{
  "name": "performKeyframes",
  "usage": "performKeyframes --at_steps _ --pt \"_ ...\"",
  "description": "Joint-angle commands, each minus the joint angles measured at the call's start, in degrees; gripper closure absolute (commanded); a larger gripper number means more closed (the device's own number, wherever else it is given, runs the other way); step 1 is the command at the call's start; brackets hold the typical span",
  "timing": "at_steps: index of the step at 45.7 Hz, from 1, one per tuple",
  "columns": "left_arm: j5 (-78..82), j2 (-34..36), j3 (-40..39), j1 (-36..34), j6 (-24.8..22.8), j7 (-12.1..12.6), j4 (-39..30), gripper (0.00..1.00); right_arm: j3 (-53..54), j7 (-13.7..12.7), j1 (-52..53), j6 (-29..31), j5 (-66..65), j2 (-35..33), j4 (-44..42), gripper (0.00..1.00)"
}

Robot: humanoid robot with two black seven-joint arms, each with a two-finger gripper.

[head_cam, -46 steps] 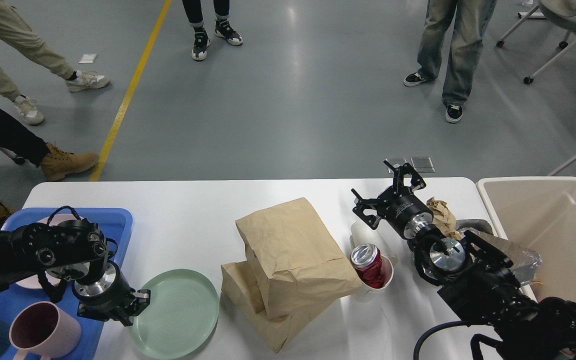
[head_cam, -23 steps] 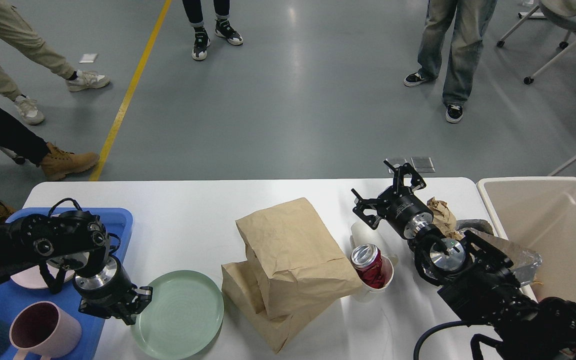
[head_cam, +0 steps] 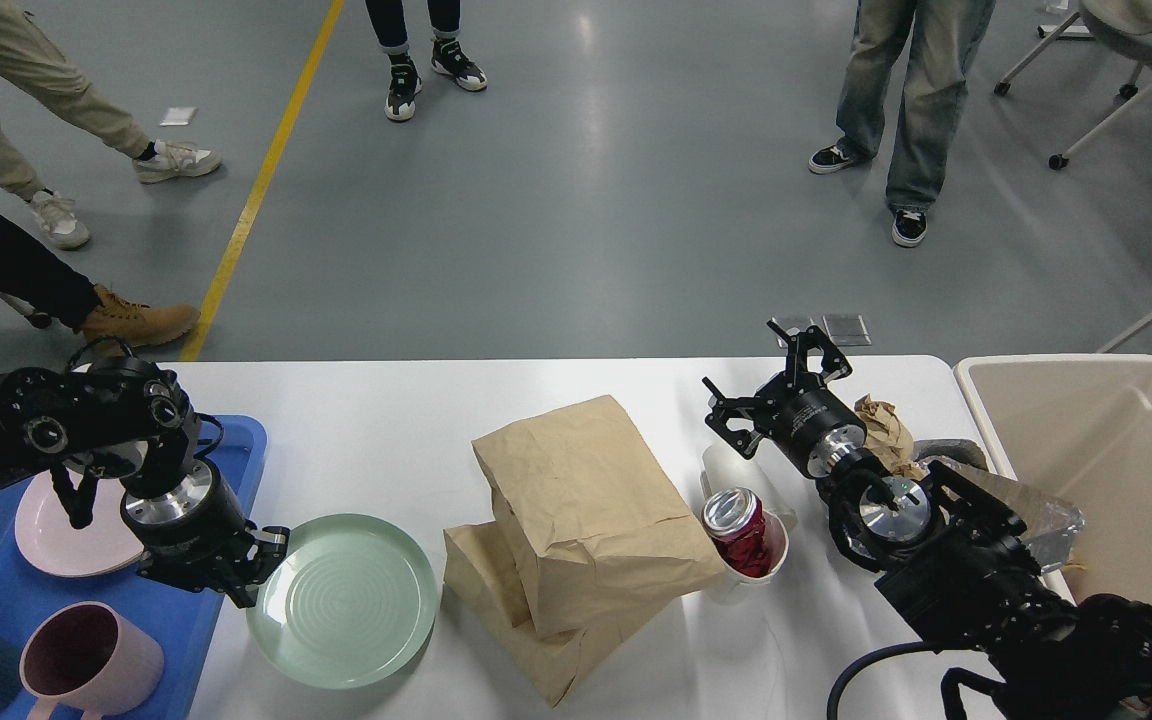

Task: Tidy desktop
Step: 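Lift the green plate with the left gripper over the blue tray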

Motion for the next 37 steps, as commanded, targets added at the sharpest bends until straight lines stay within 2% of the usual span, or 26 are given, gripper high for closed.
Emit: performKeyframes --at_steps 1,21,28,37 --pt "0.0 1.5 -0.1 -2.1 -1.9 0.1 -0.1 1.00 0.0 0.0 0.0 0.0 0.0 0.0 0.0 0.00" --pt "-1.5 3.7 0.0 -6.0 -5.2 0.0 -0.3 1.00 0.0 0.0 0.0 0.0 0.0 0.0 0.0 0.00" --pt "-3.3 6.1 2.0 -10.8 -8.1 -0.3 -0.4 1.00 0.0 0.0 0.0 0.0 0.0 0.1 0.0 0.00" --pt "-5.8 8.7 6.4 -17.6 -8.1 -0.6 -0.3 1.00 0.0 0.0 0.0 0.0 0.0 0.0 0.0 0.00"
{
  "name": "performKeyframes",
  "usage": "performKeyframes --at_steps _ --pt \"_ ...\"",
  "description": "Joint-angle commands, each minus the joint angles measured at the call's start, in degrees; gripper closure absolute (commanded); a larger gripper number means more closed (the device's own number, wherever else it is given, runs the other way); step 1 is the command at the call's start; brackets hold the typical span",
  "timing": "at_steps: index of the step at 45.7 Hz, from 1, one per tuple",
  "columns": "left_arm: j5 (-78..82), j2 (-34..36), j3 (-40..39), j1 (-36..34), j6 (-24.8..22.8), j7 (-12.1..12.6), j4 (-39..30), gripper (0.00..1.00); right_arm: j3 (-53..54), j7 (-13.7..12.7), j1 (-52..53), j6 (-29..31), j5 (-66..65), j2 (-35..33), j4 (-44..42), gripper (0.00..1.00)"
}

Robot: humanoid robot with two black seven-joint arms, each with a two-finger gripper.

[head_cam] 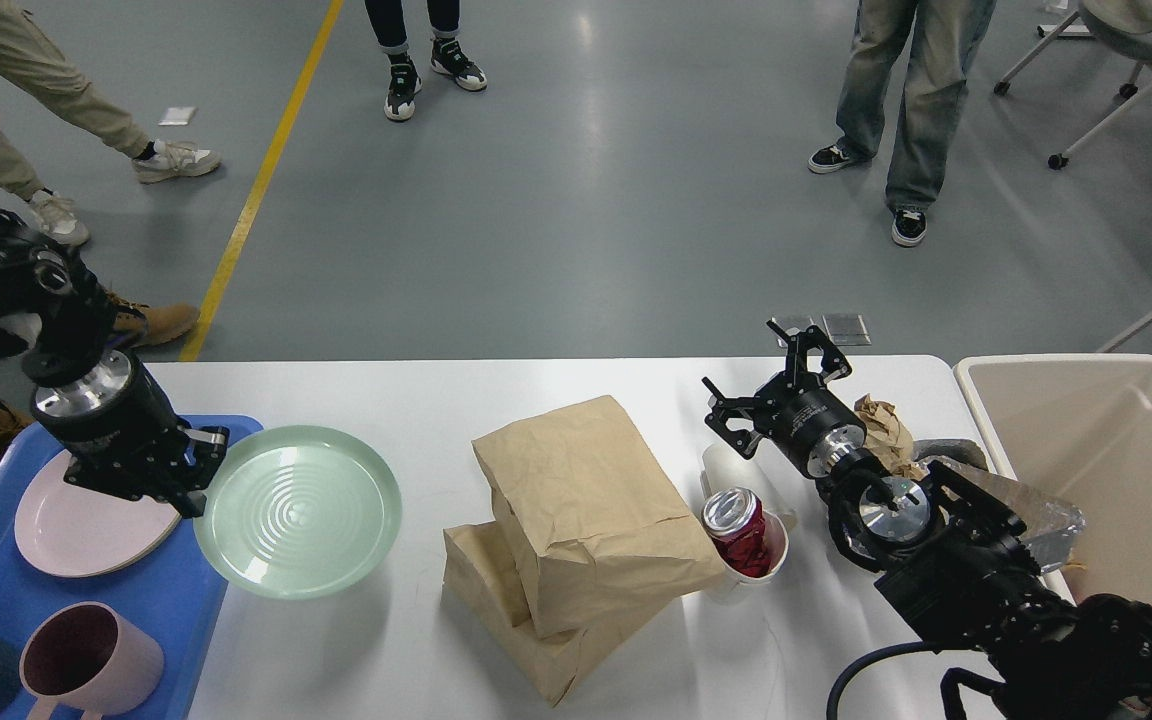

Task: Tidy desktop
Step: 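Lift the green plate with the left gripper over the blue tray, then lower the green plate onto the pink plate and release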

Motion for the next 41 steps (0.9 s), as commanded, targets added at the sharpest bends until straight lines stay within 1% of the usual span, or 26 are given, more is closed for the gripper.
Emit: performKeyframes --at_steps 1,7,18,23,35,41 --pt "-1.4 1.8 2.7 -4.1 -0.1 -0.2 0.1 1.00 0.0 0.0 0.0 0.0 0.0 -0.1 0.0 0.00" --pt "-1.4 5.1 3.1 -6.1 -0.1 -0.2 0.4 1.00 -0.1 0.0 0.0 0.0 0.0 -0.1 0.0 0.00" --pt "-1.0 11.8 3.3 -6.9 -0.1 0.1 2.2 1.00 0.0 0.0 0.0 0.0 0.0 0.0 0.0 0.00" --pt "-0.6 12.6 3.4 -5.6 -0.1 0.1 7.6 1.00 0.0 0.0 0.0 0.0 0.0 0.0 0.0 0.00" --pt "0.5 12.0 2.5 2.0 -0.1 0.1 23.0 1.00 0.0 0.0 0.0 0.0 0.0 0.0 0.0 0.00" --pt "0.4 11.1 0.7 6.8 -0.1 0.0 26.5 1.00 -0.1 0.0 0.0 0.0 0.0 0.0 0.0 0.00"
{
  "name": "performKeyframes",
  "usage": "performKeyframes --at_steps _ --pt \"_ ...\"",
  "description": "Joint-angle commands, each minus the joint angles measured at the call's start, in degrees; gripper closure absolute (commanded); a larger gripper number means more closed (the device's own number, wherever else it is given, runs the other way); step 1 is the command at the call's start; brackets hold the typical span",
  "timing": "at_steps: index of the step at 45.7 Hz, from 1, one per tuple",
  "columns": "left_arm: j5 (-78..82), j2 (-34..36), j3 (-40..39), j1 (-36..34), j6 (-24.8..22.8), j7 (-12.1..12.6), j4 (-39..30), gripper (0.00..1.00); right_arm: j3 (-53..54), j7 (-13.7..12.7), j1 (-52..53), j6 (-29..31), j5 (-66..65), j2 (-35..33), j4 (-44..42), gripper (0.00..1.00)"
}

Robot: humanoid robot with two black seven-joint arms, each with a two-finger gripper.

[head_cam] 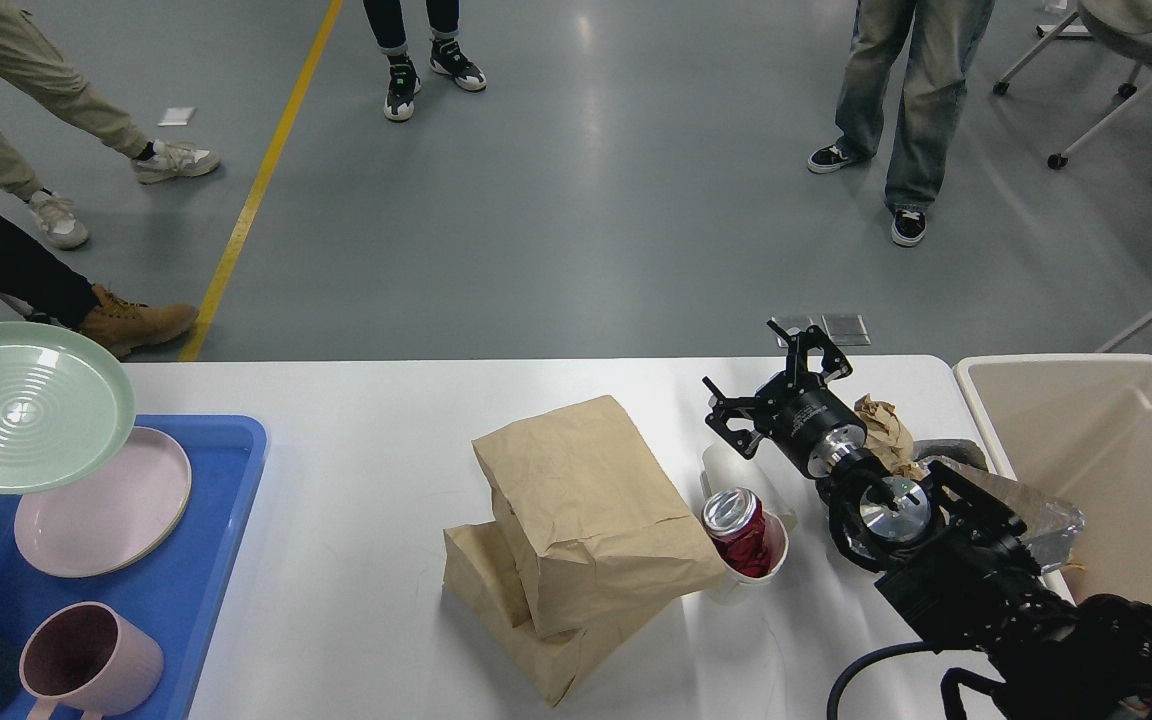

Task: Tidy desktop
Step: 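Lower the green plate onto the pink plate and release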

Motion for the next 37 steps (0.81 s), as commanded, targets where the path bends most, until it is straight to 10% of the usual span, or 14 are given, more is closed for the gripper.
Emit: performKeyframes --at_steps 1,37 --pt "0.0 -1.3 -1.8 4.5 0.0 0.0 3.4 1.00 -0.1 0.0 0.0 0.0 0.1 0.1 0.0 0.00" --pt "-0.7 -15.9 -6.9 20.7 0.0 -0.1 21.1 1.00 0.0 0.0 0.0 0.0 0.0 0.1 0.0 0.00"
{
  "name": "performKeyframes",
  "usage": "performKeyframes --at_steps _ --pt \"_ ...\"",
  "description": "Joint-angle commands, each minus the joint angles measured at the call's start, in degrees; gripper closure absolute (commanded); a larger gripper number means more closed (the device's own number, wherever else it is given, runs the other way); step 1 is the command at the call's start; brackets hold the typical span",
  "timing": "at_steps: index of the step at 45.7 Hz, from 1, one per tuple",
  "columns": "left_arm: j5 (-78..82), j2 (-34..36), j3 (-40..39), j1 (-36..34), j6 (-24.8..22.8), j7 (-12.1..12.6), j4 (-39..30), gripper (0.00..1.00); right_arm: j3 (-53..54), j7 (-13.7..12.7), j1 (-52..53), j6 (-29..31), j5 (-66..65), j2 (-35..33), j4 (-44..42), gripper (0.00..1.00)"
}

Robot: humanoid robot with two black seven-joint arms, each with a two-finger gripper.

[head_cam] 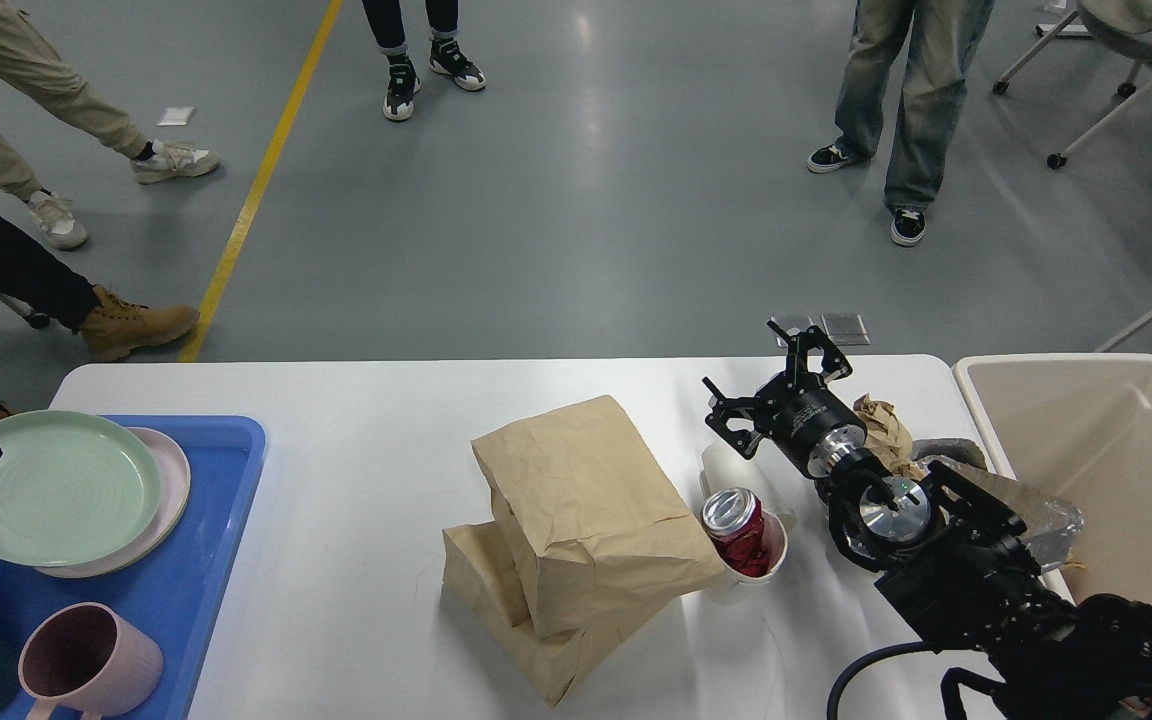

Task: Tidy desktop
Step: 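Lower the green plate onto the pink plate and release, then withdraw the left gripper from the stacked plates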

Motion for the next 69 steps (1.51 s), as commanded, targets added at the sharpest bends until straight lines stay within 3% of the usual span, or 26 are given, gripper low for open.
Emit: performKeyframes --at_steps 1,21,33,44,52,59,69 --pt "0.0 -1.2 -0.4 1.5 0.0 0.0 0.8 1.00 0.0 0.0 0.0 0.0 0.0 0.0 0.0 0.00" --pt "-0.4 -2.8 -2.3 2.6 0.0 -0.2 3.3 1.00 0.0 0.0 0.0 0.0 0.0 0.0 0.0 0.00" --pt "-3.0 -3.1 -2.2 2.6 0.0 -0.2 3.5 0.61 0.0 0.0 0.0 0.0 0.0 0.0 0.0 0.00" --pt "-4.6 -2.7 -2.2 2.5 0.0 -0.2 3.5 0.36 0.0 0.0 0.0 0.0 0.0 0.0 0.0 0.00" --pt "-4.6 -2.5 -2.3 0.3 0.0 -0.2 3.2 0.09 -0.1 0.0 -0.1 0.0 0.0 0.0 0.0 0.00" --pt "-4.0 0.7 -2.5 -3.3 0.0 0.7 1.6 0.04 0.0 0.0 0.0 0.0 0.0 -0.1 0.0 0.00" --pt "-4.4 10.4 -6.0 -9.9 0.0 0.0 0.2 0.04 -0.1 0.0 0.0 0.0 0.0 -0.1 0.0 0.00"
